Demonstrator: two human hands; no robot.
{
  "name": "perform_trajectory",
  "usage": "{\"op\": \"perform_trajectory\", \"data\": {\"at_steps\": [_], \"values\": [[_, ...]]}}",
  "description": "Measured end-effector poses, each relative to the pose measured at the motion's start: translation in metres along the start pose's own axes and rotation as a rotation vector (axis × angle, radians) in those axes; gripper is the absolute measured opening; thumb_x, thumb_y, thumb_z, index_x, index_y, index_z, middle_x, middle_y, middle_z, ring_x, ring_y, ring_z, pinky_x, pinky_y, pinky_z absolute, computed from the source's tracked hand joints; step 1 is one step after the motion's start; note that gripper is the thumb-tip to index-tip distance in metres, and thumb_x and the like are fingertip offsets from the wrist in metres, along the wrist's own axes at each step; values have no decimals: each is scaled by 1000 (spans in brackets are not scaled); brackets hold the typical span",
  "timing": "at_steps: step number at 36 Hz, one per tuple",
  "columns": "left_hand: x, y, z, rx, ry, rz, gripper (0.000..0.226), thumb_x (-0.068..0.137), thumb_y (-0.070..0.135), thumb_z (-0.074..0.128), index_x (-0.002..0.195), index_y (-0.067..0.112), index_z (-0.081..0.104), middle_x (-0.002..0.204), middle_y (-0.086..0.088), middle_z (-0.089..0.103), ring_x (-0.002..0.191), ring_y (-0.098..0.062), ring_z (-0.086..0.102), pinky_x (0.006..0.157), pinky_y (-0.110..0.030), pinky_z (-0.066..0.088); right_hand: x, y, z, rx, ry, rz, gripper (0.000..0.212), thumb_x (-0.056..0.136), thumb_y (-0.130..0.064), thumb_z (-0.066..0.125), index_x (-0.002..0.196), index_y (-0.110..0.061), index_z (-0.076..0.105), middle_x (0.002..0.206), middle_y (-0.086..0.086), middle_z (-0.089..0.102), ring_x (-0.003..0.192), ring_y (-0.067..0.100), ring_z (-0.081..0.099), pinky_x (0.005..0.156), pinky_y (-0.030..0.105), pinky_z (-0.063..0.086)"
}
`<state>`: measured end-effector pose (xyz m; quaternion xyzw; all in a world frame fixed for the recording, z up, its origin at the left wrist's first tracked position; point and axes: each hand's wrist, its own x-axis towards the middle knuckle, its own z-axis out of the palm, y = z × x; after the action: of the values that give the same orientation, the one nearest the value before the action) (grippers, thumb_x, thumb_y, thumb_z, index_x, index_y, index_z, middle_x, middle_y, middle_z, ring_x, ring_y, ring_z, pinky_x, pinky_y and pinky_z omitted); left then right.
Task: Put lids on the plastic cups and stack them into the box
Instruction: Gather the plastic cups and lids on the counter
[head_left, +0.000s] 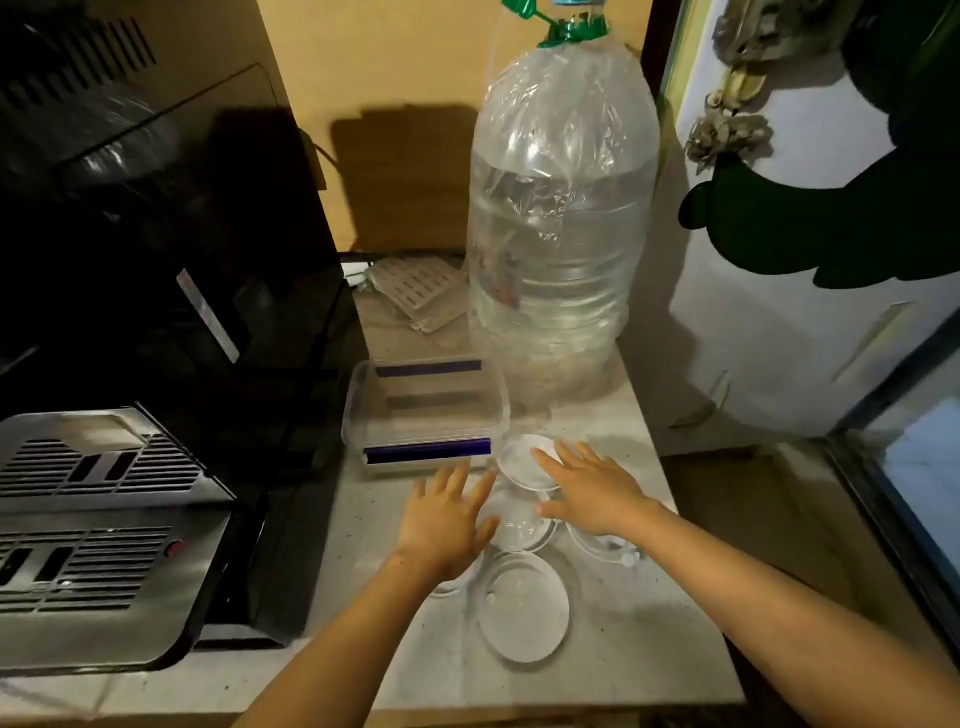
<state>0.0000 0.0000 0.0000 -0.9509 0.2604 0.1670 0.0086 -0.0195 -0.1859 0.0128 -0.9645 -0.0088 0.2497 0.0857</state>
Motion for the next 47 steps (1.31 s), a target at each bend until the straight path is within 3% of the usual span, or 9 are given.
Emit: {"op": "perform_trajectory", "data": {"at_steps": [9, 16, 22, 25, 27, 28, 37, 43, 47], "values": [[10, -3, 8, -9, -6, -17, 56, 93, 51, 23, 143, 30, 7, 157, -3, 10, 142, -28, 14, 114, -47, 17, 11, -12, 4, -31, 228, -5, 48, 93, -37, 48, 136, -15, 42, 140, 7, 47, 130, 27, 40, 102, 38, 39], [12, -4, 9, -37, 28, -22, 53, 93, 49, 27, 141, 27, 17, 154, -4, 21, 138, -26, 24, 112, -45, 24, 25, -28, 8, -123, 271, -31, 40, 94, -37, 46, 119, -8, 57, 124, 10, 59, 116, 27, 49, 92, 36, 42], [12, -8, 9, -50, 42, -36, 51, 93, 48, 30, 138, 25, 23, 151, -4, 27, 136, -26, 28, 110, -44, 26, 29, -35, 11, -142, 269, -27, 25, 95, -15, 44, 110, -4, 60, 114, 14, 64, 106, 30, 56, 83, 35, 42], [11, -11, 8, -42, 36, -40, 51, 93, 46, 30, 139, 23, 23, 152, -5, 25, 136, -26, 28, 110, -44, 27, 26, -36, 11, -181, 400, -54, 9, 68, -8, 73, 75, -6, 68, 75, 11, 70, 72, 24, 65, 60, 26, 45], [11, -12, 6, -48, 33, -51, 51, 93, 45, 31, 138, 22, 24, 151, -5, 27, 136, -26, 29, 109, -44, 27, 29, -32, 16, -194, 483, -80, 36, 21, -10, 88, 38, -15, 56, 36, 2, 52, 34, 14, 51, 37, 14, 33], [11, -11, 5, -57, 30, -59, 51, 93, 44, 32, 138, 22, 25, 151, -5, 28, 135, -26, 30, 109, -43, 28, 31, -28, 19, -172, 535, -84, 42, 11, -10, 86, 31, -17, 50, 29, 0, 46, 27, 12, 44, 34, 11, 28], [12, -10, -7, -346, 88, -121, 46, 92, 34, 41, 136, 20, 36, 141, -5, 45, 125, -24, 45, 104, -39, 39, 5, -12, 24, -201, 700, -237, 38, 20, -15, 91, 44, -20, 62, 42, -4, 58, 39, 12, 56, 39, 18, 42], [18, -7, -16, -844, 105, -184, 30, 92, 23, 43, 118, 12, 55, 119, -13, 61, 102, -24, 58, 88, -37, 48, -18, 16, 14, -146, 946, -372, 31, 40, -11, 93, 62, -16, 71, 61, -2, 70, 58, 18, 67, 49, 22, 51], [19, -3, -36, -1383, -10, -242, 30, 92, 30, 41, 106, 10, 59, 102, -12, 64, 84, -20, 61, 72, -33, 48, -28, 28, -6, -180, 1162, -489, 10, 65, -4, 79, 68, -11, 72, 67, 3, 71, 63, 20, 68, 54, 23, 50]]}}
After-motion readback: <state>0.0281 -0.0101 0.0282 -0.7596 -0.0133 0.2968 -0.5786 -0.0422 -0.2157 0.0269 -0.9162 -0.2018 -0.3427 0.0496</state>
